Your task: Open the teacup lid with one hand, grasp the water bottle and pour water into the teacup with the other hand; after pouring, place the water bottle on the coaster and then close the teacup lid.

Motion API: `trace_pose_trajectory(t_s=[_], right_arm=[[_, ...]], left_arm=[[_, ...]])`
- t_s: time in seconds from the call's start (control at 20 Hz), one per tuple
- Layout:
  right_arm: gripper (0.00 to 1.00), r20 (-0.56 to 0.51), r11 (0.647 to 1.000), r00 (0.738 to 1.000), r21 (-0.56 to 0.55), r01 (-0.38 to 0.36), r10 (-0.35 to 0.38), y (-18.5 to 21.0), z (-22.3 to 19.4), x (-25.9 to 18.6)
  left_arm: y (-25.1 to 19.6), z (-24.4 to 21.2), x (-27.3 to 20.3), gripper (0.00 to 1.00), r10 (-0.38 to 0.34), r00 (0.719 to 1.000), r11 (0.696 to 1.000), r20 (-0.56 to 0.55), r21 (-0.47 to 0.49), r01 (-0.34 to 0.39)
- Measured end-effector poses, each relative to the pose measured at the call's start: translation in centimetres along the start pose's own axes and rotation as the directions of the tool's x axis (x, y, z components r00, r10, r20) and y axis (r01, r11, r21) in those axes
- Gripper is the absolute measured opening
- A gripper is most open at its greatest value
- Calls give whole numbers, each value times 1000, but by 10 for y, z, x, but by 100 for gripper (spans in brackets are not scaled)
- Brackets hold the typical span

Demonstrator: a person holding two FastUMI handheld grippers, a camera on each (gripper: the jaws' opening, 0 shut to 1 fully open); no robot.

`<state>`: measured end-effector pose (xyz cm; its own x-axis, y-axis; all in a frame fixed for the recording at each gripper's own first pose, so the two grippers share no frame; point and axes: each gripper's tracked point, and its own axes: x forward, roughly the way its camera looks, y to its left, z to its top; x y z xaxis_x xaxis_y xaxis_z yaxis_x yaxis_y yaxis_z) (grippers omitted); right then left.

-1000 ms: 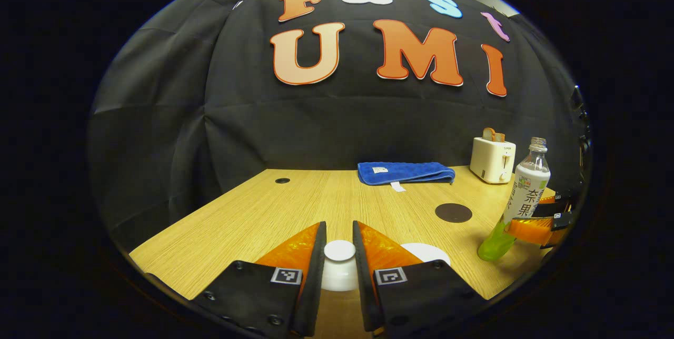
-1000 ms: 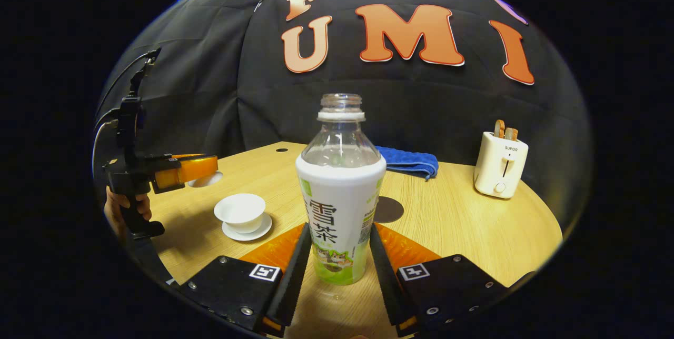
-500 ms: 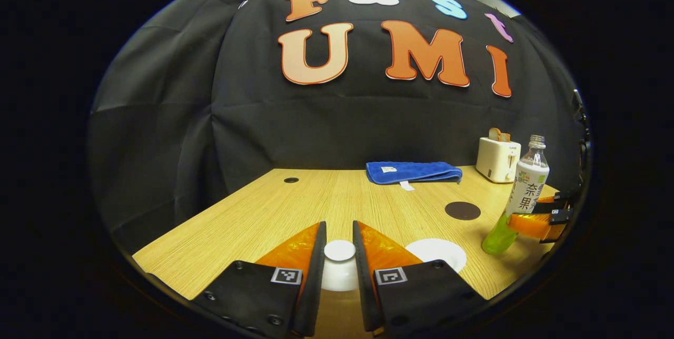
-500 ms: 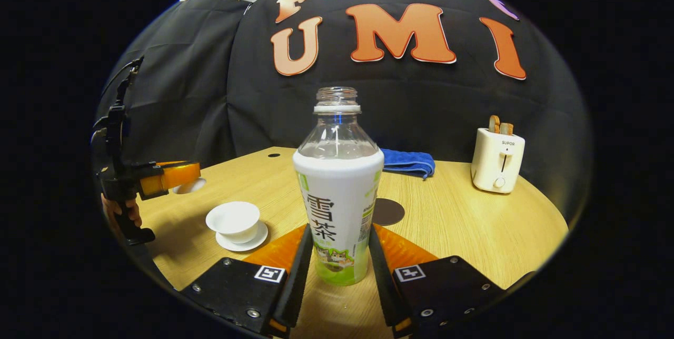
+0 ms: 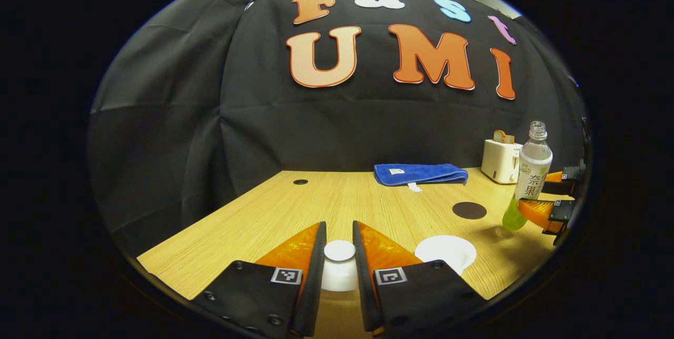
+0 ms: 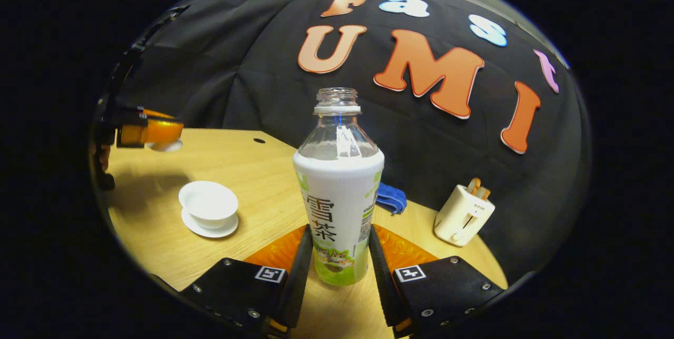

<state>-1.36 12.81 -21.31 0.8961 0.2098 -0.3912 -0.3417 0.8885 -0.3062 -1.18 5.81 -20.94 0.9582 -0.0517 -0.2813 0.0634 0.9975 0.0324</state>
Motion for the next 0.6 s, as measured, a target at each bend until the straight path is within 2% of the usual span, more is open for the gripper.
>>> trace_pose_trajectory(t_s=[0.05, 0.1, 0.2, 0.35, 0.6], right_arm=[[65, 4, 999, 1000, -52, 10, -10, -1, 3, 1], [61, 9, 994, 1000, -103, 23, -22, -2, 5, 2], [61, 20, 975, 999, -215, 48, -45, -2, 9, 5], [61, 57, 901, 993, -419, 116, -101, -7, 18, 9], [60, 96, 806, 991, -577, 135, -98, 0, 23, 14]], left_arm=[[2, 1, -2, 36, 4, 1000, 1000, 3, -1, -4], [5, 0, -3, 36, 6, 1000, 1000, 4, -1, -6], [11, -1, -4, 34, 13, 1000, 1000, 5, -6, -13], [19, -2, -7, 36, 21, 1000, 1000, 8, -10, -21], [30, -6, -9, 36, 32, 999, 999, 9, -19, -32]])
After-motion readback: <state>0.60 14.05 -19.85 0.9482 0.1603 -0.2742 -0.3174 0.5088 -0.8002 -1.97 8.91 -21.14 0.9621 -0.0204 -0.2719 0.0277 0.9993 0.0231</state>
